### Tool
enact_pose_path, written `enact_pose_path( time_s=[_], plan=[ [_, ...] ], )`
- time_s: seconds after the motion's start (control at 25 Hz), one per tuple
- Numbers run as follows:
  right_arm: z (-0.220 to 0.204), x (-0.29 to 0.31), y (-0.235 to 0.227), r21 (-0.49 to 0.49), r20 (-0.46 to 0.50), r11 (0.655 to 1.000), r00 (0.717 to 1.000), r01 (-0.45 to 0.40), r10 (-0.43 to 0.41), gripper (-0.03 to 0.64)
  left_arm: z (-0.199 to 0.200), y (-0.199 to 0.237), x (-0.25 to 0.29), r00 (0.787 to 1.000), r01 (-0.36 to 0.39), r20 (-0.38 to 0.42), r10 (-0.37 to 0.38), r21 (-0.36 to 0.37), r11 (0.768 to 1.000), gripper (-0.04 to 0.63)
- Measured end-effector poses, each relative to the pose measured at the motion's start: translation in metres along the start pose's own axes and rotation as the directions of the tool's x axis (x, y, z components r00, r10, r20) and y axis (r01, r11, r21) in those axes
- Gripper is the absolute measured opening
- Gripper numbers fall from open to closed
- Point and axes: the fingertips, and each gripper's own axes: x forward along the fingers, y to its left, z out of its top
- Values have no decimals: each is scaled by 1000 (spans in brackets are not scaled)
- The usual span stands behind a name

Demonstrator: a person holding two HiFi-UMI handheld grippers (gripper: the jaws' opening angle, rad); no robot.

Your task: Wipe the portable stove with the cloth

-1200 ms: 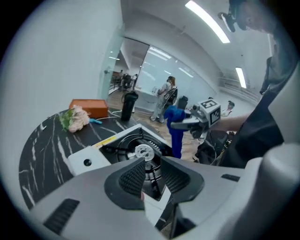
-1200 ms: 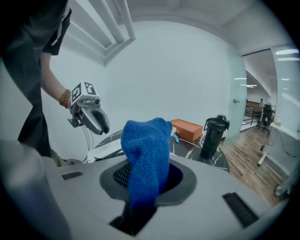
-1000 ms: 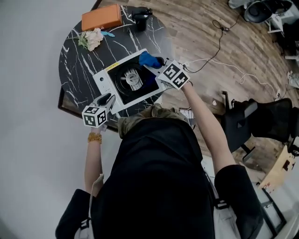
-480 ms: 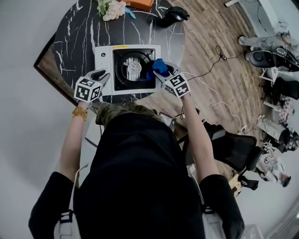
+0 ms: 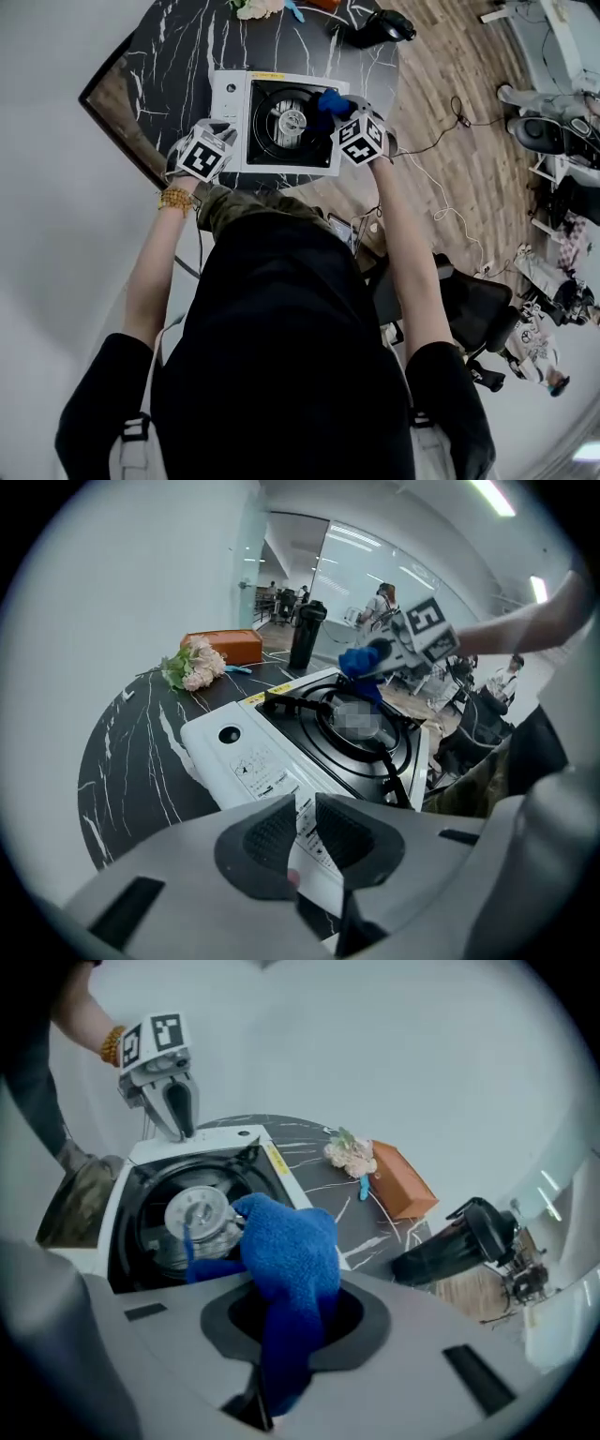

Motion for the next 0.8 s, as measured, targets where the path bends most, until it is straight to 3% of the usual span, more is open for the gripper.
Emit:
enact_pose_path(
  time_s=[0.2, 0.36, 0.8],
  plan=[
    [6, 12, -16, 63, 11, 998, 1000, 14, -14, 41, 3, 1, 0, 998, -18, -64, 22, 72, 997, 51],
    [2, 4, 6, 77, 25, 997, 1000, 15, -17, 40, 6, 4, 0, 995, -14, -100, 23, 85, 996, 38],
    [-29, -27, 69, 283, 109, 959, 994, -23, -9, 40, 0, 3, 5, 989, -4, -145, 18, 96, 995, 31]
  ],
)
